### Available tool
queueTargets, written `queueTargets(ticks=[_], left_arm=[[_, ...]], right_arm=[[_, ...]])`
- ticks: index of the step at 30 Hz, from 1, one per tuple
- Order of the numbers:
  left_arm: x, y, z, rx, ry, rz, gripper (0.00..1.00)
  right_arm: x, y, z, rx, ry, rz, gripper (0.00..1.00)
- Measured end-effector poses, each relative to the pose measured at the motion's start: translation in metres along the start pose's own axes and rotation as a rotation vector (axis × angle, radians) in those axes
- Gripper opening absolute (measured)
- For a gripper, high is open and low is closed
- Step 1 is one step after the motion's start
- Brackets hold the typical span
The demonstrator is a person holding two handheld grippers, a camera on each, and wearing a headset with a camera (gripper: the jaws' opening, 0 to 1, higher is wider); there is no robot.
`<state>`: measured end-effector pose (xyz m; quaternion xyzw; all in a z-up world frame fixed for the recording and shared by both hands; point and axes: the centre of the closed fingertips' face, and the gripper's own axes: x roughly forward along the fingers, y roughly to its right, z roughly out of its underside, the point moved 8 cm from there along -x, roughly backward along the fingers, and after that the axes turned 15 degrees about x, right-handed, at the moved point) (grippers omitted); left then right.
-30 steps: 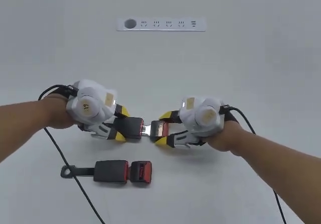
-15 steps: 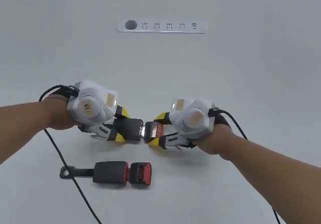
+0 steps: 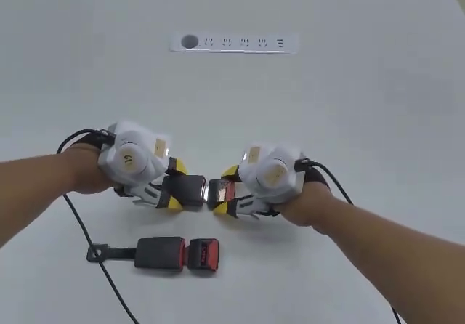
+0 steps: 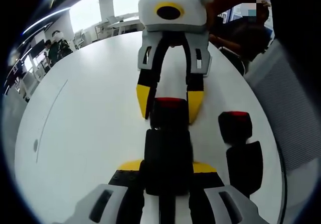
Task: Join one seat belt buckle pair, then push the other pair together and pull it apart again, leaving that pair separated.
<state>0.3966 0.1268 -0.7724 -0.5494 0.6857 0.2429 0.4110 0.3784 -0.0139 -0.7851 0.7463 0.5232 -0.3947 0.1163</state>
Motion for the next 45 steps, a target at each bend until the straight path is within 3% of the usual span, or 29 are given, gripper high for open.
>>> queueTargets(ticks=[23, 45], left_arm=[[0.000, 0.002, 0.003, -0.030, 0.013, -0.026, 0.35], [-0.002, 0.004, 0.000, -0.042, 0.035, -0.029, 0.35]], right_arm=[[-0.001, 0.000, 0.001, -0.008, 0.009, 0.028, 0.37], [-0.021, 0.007, 0.023, 0.012, 0.048, 0.028, 0.37]])
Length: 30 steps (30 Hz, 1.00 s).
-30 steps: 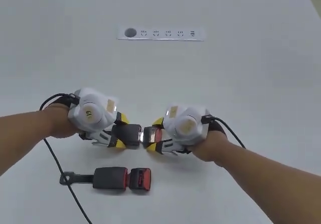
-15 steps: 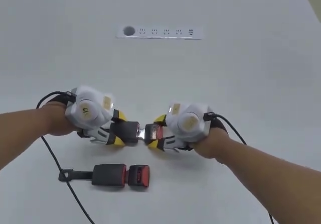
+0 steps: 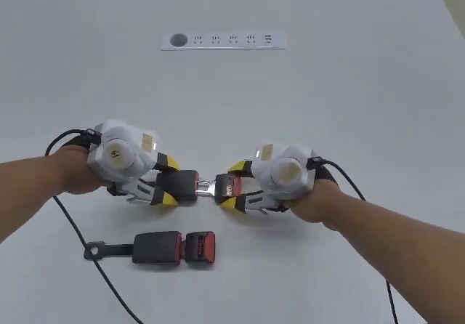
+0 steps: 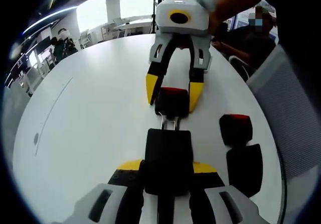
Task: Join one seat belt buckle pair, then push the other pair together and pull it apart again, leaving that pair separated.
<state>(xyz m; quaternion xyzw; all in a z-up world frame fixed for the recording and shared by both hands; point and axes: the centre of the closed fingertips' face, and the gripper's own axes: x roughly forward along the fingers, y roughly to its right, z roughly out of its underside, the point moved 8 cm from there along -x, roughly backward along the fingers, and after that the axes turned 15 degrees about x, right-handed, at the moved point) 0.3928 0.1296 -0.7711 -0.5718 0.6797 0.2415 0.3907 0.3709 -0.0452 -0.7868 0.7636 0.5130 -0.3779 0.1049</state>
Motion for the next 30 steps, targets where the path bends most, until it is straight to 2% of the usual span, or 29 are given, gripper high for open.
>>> queueTargets(ticks=[9, 17, 25, 30], left_arm=[[-0.001, 0.000, 0.000, -0.011, 0.009, -0.001, 0.36], [-0.001, 0.000, -0.001, -0.017, -0.003, 0.007, 0.36], [-0.001, -0.001, -0.001, -0.013, -0.015, 0.012, 0.36], [-0.001, -0.001, -0.002, -0.014, -0.023, 0.014, 0.36]], right_arm=[[-0.021, 0.009, 0.019, 0.006, 0.006, 0.016, 0.37], [-0.037, 0.015, 0.038, 0.009, 0.012, 0.038, 0.37], [-0.066, 0.018, 0.060, 0.032, 0.000, 0.054, 0.37], [-0.081, 0.025, 0.070, 0.043, -0.010, 0.058, 0.37]])
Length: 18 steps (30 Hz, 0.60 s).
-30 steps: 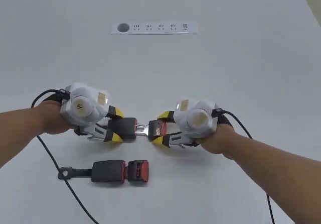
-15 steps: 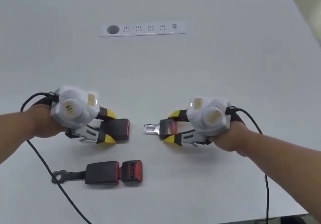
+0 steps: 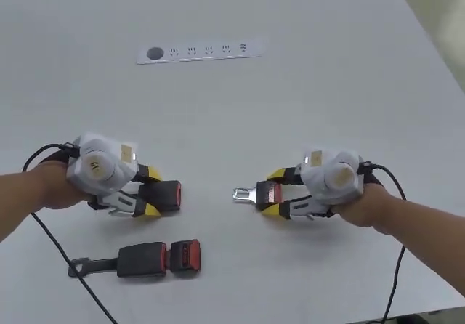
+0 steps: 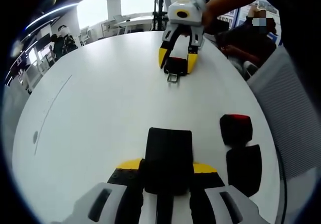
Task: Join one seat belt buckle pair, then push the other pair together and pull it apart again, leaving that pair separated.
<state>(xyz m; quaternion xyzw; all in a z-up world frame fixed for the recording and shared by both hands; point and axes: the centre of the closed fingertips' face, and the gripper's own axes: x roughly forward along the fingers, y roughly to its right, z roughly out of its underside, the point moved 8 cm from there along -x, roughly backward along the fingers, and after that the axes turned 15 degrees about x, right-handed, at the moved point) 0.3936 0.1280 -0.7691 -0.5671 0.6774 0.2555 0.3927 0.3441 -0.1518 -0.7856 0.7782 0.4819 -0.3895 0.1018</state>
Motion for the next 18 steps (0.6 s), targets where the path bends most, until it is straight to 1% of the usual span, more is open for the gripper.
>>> queueTargets(ticks=[5, 7, 12, 15, 18], left_arm=[[0.000, 0.000, 0.000, 0.003, -0.007, 0.003, 0.36], [0.000, 0.000, 0.000, 0.001, -0.009, 0.003, 0.36], [0.000, -0.001, 0.000, -0.003, -0.015, 0.008, 0.36], [0.000, -0.001, 0.000, -0.002, -0.017, 0.007, 0.36], [0.000, -0.001, 0.000, -0.008, -0.018, 0.004, 0.36]], right_arm=[[-0.011, 0.004, 0.008, 0.003, -0.005, 0.002, 0.38], [-0.014, 0.008, 0.012, 0.001, -0.015, 0.002, 0.38], [-0.020, 0.013, 0.017, -0.002, -0.026, -0.003, 0.38], [-0.024, 0.017, 0.020, 0.017, -0.024, -0.001, 0.38], [-0.025, 0.019, 0.022, -0.002, -0.029, -0.003, 0.38]])
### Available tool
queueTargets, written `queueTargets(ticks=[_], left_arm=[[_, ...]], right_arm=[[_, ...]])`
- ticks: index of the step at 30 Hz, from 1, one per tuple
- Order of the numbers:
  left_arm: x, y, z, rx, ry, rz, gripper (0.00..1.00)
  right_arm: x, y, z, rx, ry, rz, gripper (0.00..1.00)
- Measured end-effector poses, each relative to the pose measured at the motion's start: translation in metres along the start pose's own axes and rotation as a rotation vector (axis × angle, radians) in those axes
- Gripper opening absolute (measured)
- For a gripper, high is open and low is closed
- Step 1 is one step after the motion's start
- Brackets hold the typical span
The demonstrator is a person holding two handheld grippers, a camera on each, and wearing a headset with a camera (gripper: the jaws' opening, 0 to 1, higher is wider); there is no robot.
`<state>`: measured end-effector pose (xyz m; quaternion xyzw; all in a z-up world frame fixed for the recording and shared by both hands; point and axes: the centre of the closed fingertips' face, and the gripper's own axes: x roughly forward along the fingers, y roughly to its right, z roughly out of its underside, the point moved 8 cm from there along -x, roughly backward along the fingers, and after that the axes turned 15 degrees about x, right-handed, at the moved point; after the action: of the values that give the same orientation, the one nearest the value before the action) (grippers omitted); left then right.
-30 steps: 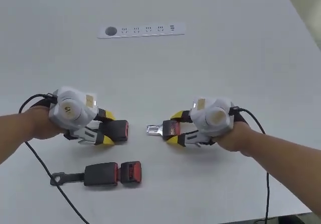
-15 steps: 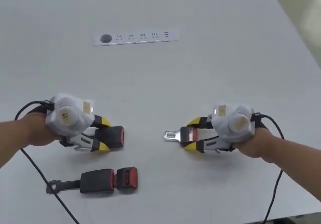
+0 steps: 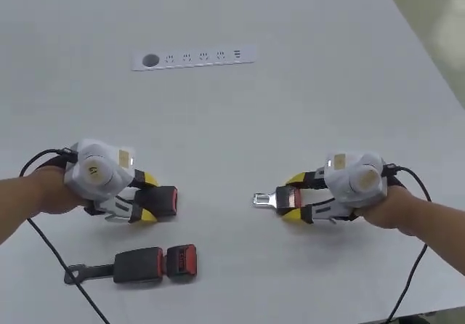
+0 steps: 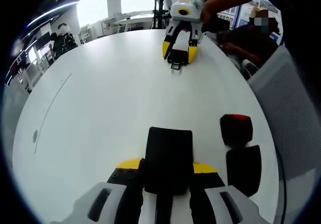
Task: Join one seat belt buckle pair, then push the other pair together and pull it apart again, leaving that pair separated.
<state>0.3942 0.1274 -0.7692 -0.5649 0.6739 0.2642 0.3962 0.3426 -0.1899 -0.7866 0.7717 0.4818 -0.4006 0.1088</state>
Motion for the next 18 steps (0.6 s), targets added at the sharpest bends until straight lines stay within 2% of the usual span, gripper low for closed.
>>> queueTargets(ticks=[2, 4, 9, 10, 12, 14, 16, 17, 18], left_arm=[[0.000, 0.000, 0.000, -0.001, -0.004, 0.001, 0.36], [0.000, 0.000, -0.001, 0.003, -0.009, 0.002, 0.36], [0.000, 0.000, -0.003, -0.004, -0.021, 0.003, 0.36], [0.000, -0.001, -0.004, -0.028, -0.024, 0.011, 0.36], [0.000, -0.002, -0.006, -0.069, -0.033, 0.008, 0.37], [-0.005, -0.003, -0.003, -0.068, -0.095, -0.004, 0.42], [-0.009, -0.004, -0.003, -0.112, -0.075, -0.030, 0.55], [-0.013, -0.004, -0.008, -0.172, -0.014, -0.062, 0.60], [-0.017, -0.005, -0.008, -0.202, 0.002, -0.087, 0.65]], right_arm=[[-0.001, 0.003, 0.000, 0.011, -0.002, -0.008, 0.38], [-0.001, 0.004, -0.001, 0.054, 0.009, -0.018, 0.38], [0.001, 0.002, -0.005, -0.002, -0.026, -0.010, 0.39], [0.001, 0.001, -0.005, -0.003, -0.032, -0.005, 0.39], [0.000, -0.001, -0.005, -0.003, -0.042, 0.019, 0.48], [0.000, -0.002, -0.006, 0.074, 0.007, 0.049, 0.58], [-0.003, 0.000, -0.008, 0.124, 0.048, 0.088, 0.64], [-0.004, 0.000, -0.009, 0.145, 0.062, 0.107, 0.69], [-0.005, 0.000, -0.009, 0.170, 0.075, 0.122, 0.73]])
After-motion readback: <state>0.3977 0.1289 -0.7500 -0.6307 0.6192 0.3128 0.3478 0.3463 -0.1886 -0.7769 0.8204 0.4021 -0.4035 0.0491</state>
